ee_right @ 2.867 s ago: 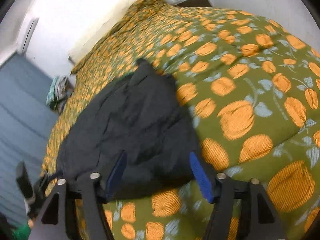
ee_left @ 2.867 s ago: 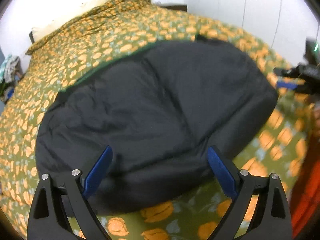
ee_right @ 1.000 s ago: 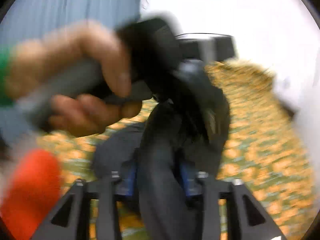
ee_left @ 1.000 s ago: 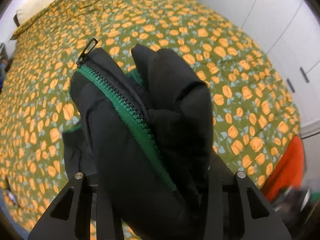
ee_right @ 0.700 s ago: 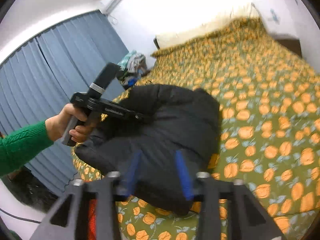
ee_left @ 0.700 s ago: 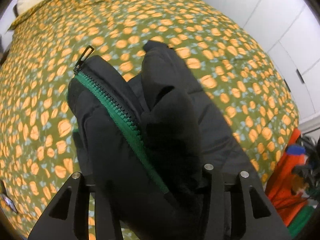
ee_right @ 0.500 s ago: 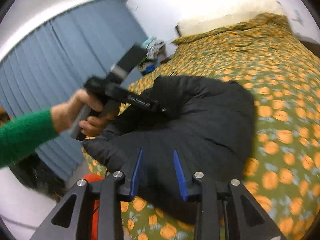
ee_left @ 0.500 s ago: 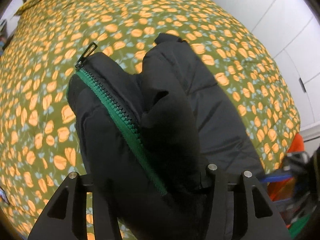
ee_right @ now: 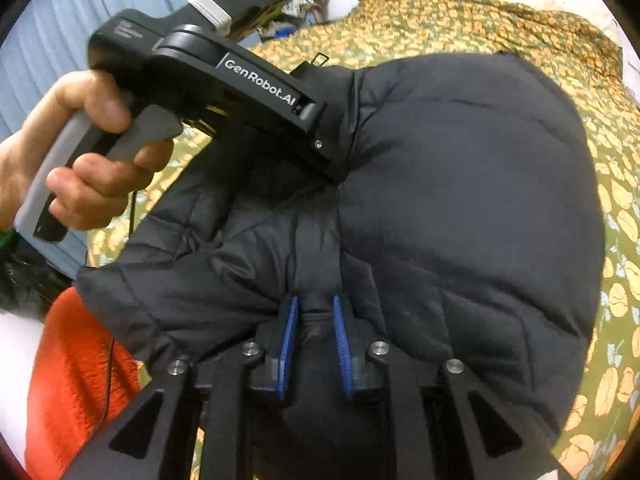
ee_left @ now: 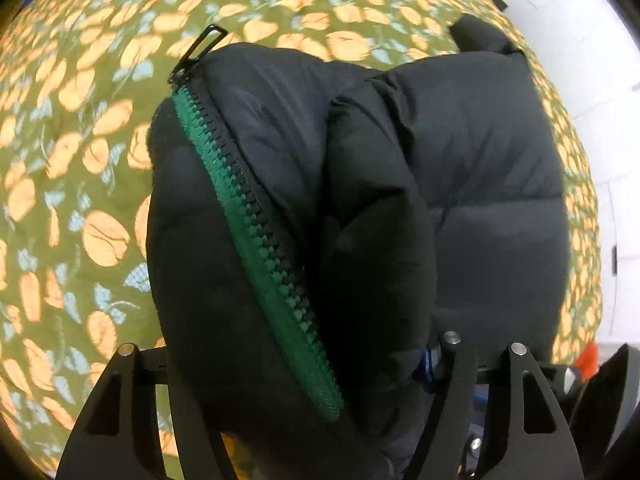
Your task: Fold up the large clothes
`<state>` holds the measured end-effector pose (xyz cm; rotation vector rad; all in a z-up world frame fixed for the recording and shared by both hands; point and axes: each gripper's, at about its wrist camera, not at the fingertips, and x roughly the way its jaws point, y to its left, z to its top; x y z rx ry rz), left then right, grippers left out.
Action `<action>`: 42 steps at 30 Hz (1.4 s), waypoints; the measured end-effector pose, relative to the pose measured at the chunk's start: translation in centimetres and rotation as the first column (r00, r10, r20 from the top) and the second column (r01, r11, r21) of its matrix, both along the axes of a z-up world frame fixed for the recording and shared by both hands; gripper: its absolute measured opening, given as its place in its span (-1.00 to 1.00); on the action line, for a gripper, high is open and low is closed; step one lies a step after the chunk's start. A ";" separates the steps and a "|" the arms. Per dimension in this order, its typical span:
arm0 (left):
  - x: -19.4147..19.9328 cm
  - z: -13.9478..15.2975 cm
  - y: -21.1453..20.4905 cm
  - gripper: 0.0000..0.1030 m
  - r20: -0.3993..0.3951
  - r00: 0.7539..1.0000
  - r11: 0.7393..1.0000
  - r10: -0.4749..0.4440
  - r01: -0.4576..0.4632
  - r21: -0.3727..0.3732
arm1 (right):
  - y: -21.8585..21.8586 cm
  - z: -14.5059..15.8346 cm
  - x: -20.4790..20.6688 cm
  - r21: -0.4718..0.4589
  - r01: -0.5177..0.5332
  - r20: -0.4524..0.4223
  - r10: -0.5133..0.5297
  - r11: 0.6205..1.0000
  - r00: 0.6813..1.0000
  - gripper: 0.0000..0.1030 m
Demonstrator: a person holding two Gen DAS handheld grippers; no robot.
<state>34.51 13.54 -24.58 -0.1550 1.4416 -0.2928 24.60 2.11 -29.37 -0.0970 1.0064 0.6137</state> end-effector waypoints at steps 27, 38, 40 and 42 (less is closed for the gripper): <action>-0.5 -1.6 4.3 0.49 -0.014 0.998 0.986 0.067 -0.069 -0.154 | -5.2 0.5 22.1 -0.060 0.292 -0.358 -0.293 0.955 0.886 -0.71; 1.2 -0.4 3.0 0.53 -0.060 0.997 0.997 -0.040 0.035 -0.070 | -0.3 10.2 1.8 0.176 -0.059 -0.124 0.081 0.983 0.989 -0.64; 1.1 -0.3 2.8 0.53 -0.057 0.998 0.998 -0.031 0.028 -0.051 | 2.5 8.5 -0.5 0.227 -0.109 -0.159 0.147 0.968 0.976 -0.64; 0.7 -0.4 2.9 0.53 -0.060 0.998 0.999 -0.011 0.009 -0.042 | 5.0 5.1 -1.8 0.159 -0.138 -0.188 0.167 0.978 0.968 -0.65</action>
